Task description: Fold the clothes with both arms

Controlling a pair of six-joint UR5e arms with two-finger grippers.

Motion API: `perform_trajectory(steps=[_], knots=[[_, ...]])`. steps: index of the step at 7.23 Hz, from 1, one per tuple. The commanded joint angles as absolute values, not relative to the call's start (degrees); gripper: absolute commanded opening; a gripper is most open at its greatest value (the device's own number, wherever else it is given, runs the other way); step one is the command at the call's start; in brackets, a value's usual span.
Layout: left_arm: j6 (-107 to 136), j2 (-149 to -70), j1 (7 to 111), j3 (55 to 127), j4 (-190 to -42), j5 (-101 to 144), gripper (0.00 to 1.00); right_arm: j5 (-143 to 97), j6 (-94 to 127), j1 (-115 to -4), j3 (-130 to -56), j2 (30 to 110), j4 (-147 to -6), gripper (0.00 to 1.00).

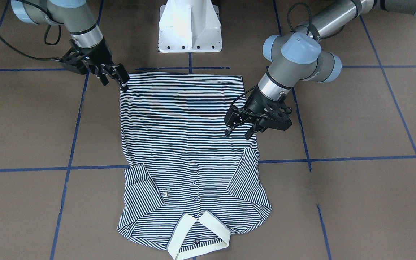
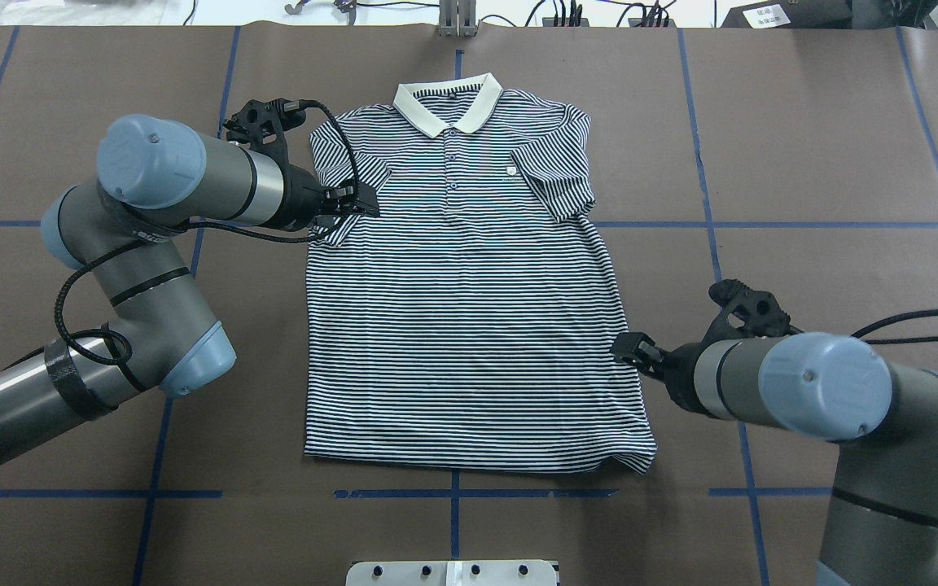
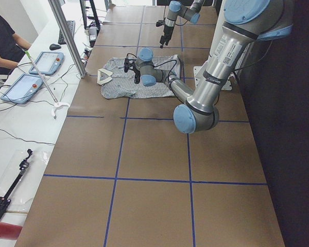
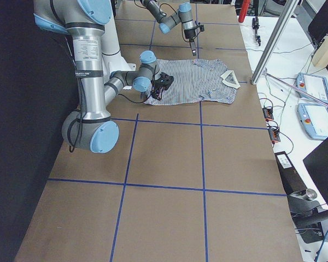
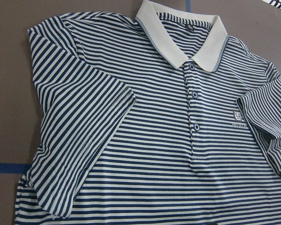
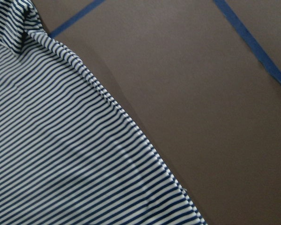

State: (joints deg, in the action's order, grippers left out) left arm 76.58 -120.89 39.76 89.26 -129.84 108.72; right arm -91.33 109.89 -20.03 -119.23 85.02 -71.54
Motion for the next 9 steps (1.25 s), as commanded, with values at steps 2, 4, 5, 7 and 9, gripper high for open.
perform_trajectory(steps=[2, 4, 5, 7, 9], knots=[[76.55, -120.85, 39.73, 88.95, -129.81, 108.63, 0.77, -80.96, 120.4, -9.95, -119.1, 85.69, -73.21, 0.89], [76.64, -120.85, 39.73, 88.86, -129.81, 108.63, 0.77, -80.95, 120.41, -10.02, -118.66, 86.31, -73.3, 0.87], [76.64, -120.85, 39.73, 88.77, -129.81, 108.63, 0.77, -80.95, 120.41, -10.02, -118.39, 86.57, -73.21, 0.87], [76.64, -120.94, 39.55, 88.42, -129.81, 108.63, 0.77, -81.04, 120.41, -9.58, -118.22, 87.54, -73.3, 0.86], [76.64, -121.02, 39.46, 88.42, -129.81, 108.72, 0.77, -81.04, 120.41, -9.06, -118.21, 87.8, -73.21, 0.75]])
